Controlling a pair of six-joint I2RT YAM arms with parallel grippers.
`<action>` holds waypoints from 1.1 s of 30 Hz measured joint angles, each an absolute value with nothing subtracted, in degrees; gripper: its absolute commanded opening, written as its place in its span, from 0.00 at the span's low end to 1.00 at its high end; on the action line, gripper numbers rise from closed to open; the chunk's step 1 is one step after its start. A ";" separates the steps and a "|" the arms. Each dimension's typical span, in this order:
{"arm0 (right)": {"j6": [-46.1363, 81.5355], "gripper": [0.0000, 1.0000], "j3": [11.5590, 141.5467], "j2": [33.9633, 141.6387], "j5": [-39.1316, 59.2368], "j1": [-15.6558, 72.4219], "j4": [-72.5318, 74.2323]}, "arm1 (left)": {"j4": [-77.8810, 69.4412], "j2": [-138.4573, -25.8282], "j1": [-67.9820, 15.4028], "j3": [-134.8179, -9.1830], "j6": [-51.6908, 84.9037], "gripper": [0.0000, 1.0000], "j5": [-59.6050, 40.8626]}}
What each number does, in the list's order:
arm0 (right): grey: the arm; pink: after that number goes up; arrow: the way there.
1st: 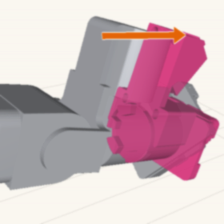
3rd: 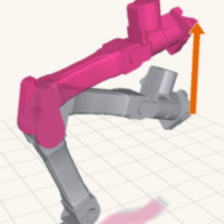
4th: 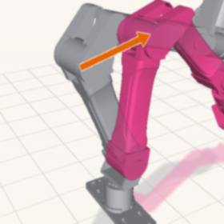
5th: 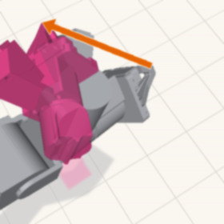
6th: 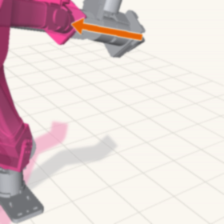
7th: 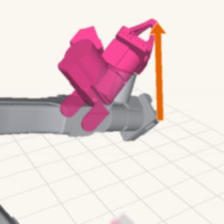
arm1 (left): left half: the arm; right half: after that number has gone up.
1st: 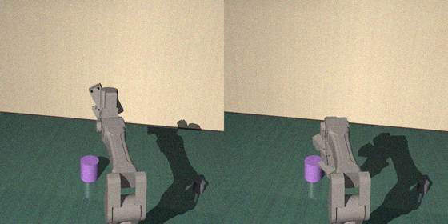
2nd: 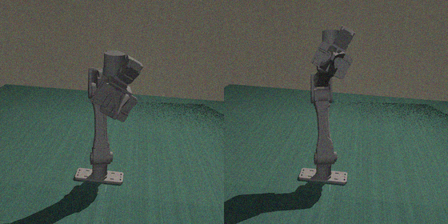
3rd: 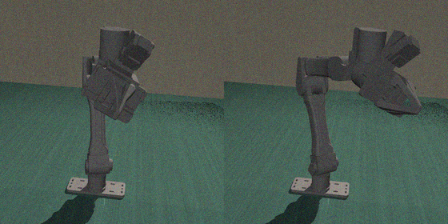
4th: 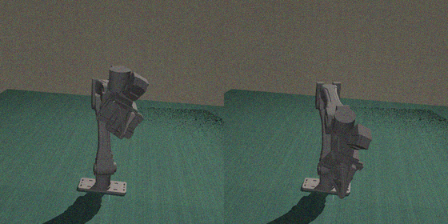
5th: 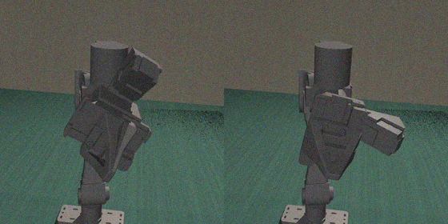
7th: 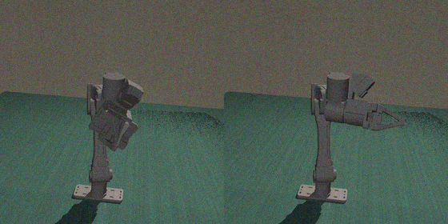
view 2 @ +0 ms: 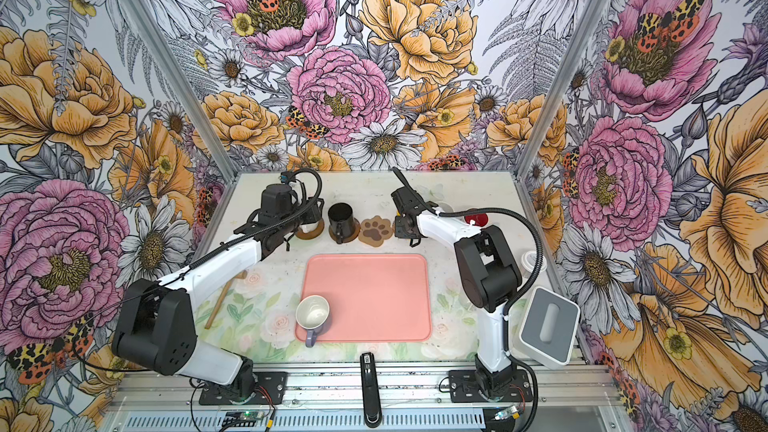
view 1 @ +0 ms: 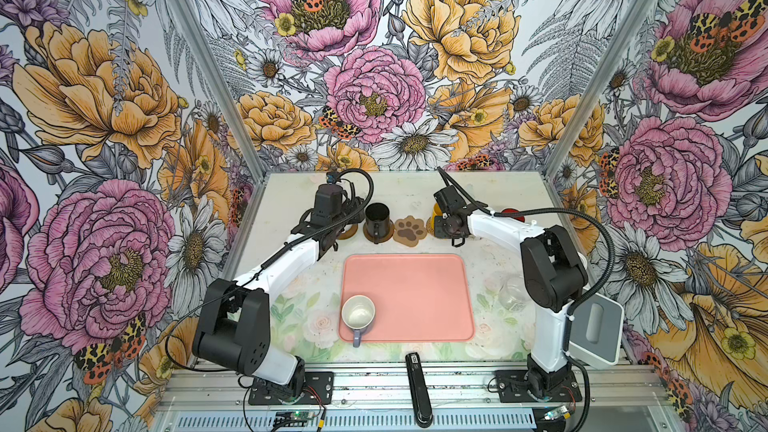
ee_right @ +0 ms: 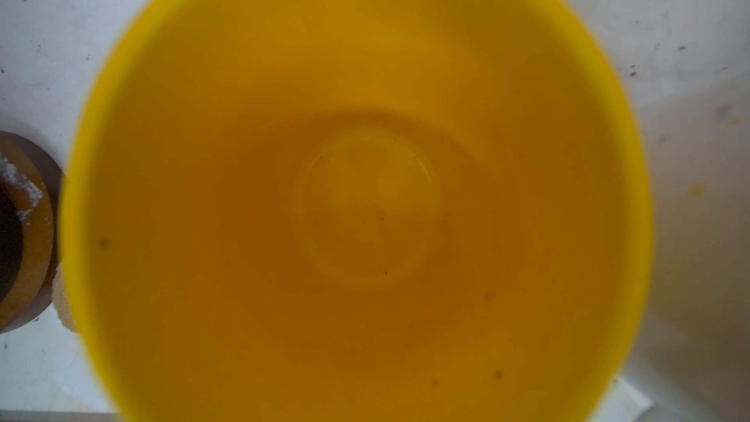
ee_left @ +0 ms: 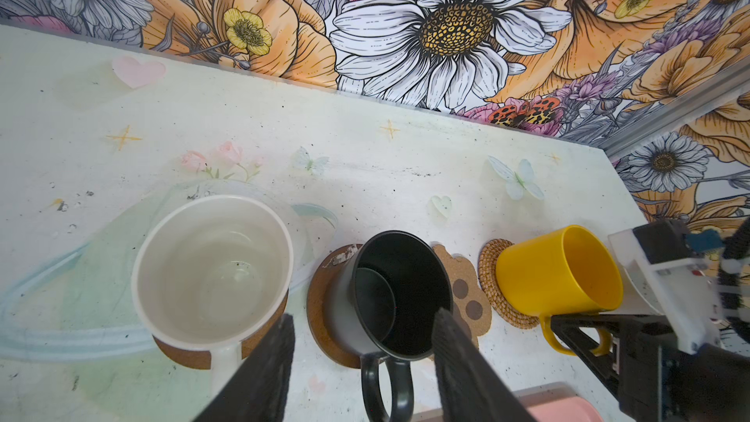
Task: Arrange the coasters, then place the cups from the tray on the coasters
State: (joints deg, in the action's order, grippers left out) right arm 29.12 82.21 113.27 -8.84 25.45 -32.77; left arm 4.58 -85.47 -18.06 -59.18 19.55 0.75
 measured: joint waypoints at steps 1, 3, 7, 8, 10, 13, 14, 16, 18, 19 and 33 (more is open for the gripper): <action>29.15 0.00 82.11 113.23 -9.02 25.54 -32.64 | 4.58 -85.36 -18.06 -59.18 19.55 0.57 0.75; 29.15 0.00 81.76 113.06 -9.32 25.58 -32.32 | 4.58 -85.10 -18.06 -59.18 19.55 0.57 0.78; 29.12 0.00 81.08 112.68 -9.41 25.58 -31.79 | 4.54 -84.79 -18.06 -59.18 19.55 0.57 0.75; 29.12 0.00 80.90 112.53 -9.45 25.58 -31.75 | 4.54 -84.75 -18.06 -59.18 19.55 0.57 0.75; 29.12 0.00 80.64 112.38 -9.65 25.58 -31.77 | 4.49 -84.73 -18.06 -59.16 19.55 0.57 0.75; 29.10 0.00 80.18 112.09 -9.78 25.58 -31.53 | 4.49 -84.73 -18.06 -59.11 19.55 0.57 0.75; 29.10 0.00 80.05 112.03 -9.78 25.58 -31.40 | 4.47 -84.73 -18.06 -59.11 19.55 0.57 0.75; 29.10 0.00 80.01 111.98 -9.78 25.58 -31.40 | 4.47 -84.73 -18.06 -59.11 19.55 0.57 0.78; 29.12 0.00 80.01 111.96 -9.78 25.58 -31.40 | 4.47 -84.73 -18.06 -59.11 19.55 0.57 0.75; 29.12 0.00 80.01 111.96 -9.78 25.58 -31.40 | 4.47 -84.73 -18.06 -59.11 19.55 0.57 0.75; 29.10 0.12 80.01 111.96 -9.76 25.58 -31.40 | 4.47 -84.73 -18.06 -59.11 19.57 0.57 0.75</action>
